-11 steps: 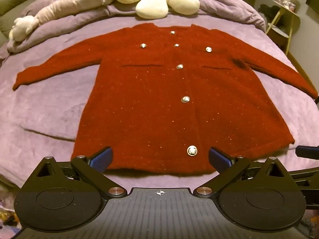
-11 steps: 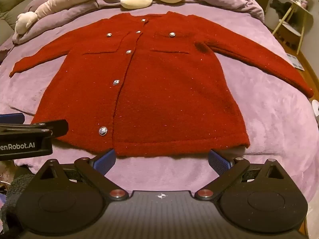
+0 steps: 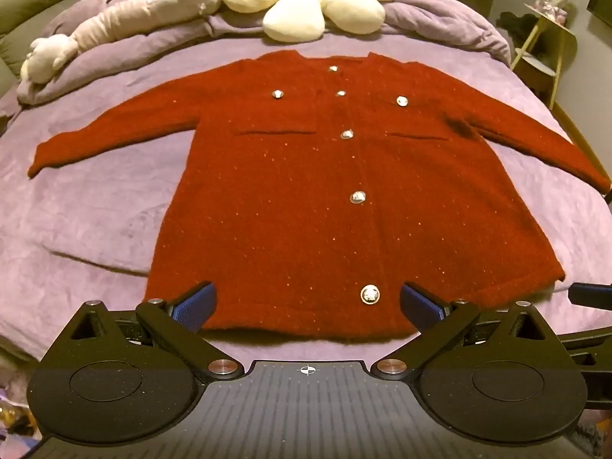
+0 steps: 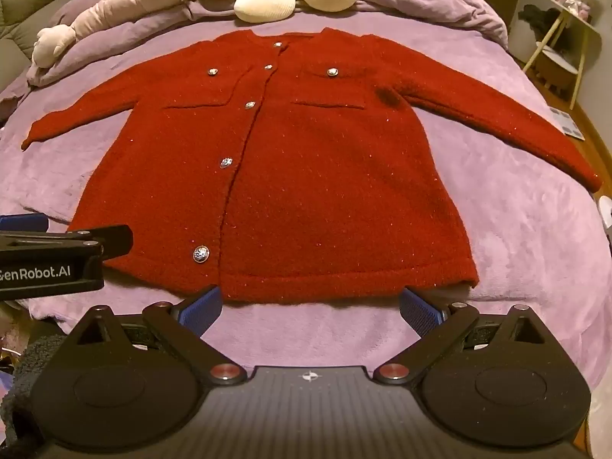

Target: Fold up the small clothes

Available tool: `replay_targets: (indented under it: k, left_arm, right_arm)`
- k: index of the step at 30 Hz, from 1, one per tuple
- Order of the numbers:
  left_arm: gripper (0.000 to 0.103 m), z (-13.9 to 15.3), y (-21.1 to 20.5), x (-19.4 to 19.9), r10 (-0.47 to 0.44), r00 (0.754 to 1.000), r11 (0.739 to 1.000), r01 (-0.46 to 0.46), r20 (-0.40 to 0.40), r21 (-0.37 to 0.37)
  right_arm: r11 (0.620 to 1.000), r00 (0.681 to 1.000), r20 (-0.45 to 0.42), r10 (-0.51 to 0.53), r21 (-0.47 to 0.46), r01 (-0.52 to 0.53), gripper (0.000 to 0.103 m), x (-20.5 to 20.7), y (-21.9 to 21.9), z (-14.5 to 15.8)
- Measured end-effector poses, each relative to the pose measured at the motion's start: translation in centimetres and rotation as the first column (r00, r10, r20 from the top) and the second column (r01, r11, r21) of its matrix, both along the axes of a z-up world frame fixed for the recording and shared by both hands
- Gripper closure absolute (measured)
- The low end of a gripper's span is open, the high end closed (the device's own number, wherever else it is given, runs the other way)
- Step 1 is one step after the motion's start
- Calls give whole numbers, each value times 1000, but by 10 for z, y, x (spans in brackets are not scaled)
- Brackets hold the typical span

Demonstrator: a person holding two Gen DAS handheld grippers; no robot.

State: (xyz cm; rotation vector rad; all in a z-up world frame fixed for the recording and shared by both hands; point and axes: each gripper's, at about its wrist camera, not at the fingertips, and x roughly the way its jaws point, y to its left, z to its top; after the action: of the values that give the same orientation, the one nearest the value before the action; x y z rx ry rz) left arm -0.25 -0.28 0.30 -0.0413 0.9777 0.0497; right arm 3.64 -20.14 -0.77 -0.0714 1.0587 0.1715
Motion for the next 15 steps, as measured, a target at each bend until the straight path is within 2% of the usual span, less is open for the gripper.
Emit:
replay_targets:
  k: [15]
  left_arm:
    - [0, 5, 1, -1, -1, 1000, 1000, 1, 10, 1]
  right_arm:
    - [1000, 1000, 16, 15, -8, -15, 4, -4, 3, 4]
